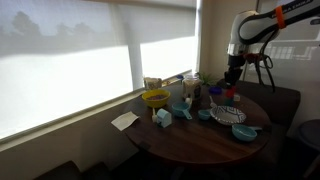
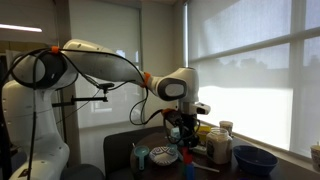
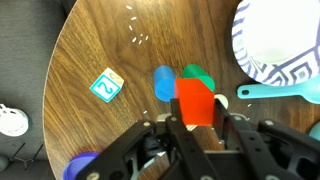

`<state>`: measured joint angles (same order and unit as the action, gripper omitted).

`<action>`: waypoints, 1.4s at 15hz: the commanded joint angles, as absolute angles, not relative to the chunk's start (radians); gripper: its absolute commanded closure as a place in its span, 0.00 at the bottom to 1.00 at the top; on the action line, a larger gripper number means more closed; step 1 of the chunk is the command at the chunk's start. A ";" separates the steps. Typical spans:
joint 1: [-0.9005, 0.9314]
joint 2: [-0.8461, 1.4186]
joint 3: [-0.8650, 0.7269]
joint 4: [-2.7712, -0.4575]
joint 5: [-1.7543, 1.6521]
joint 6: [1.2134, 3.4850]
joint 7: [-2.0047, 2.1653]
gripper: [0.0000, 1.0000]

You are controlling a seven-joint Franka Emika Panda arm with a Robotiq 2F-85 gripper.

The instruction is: Move the green cylindrical block a little to the left, pick up the blue cylindrical block and place it next to the green cylindrical block, move the blue cylindrical block a little to the left, pick up the orange rectangular block and put it on top of both the green and blue cylindrical blocks

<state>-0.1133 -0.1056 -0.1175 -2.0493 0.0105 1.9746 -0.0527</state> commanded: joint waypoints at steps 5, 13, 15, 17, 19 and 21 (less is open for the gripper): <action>-0.110 -0.090 -0.112 -2.028 -0.014 1.974 -0.042 0.42; -0.109 -0.109 -0.111 -2.023 -0.018 1.969 -0.040 0.00; -0.110 -0.131 -0.112 -2.019 -0.018 1.967 -0.046 0.00; -0.111 -0.157 -0.114 -2.015 -0.016 1.962 -0.051 0.00; -0.115 -0.186 -0.117 -2.012 -0.022 1.955 -0.049 0.00; -0.119 -0.217 -0.123 -2.010 -0.019 1.948 -0.057 0.00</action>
<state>-0.1150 -0.1659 -0.1186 -2.0117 -0.0053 1.9734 -0.0525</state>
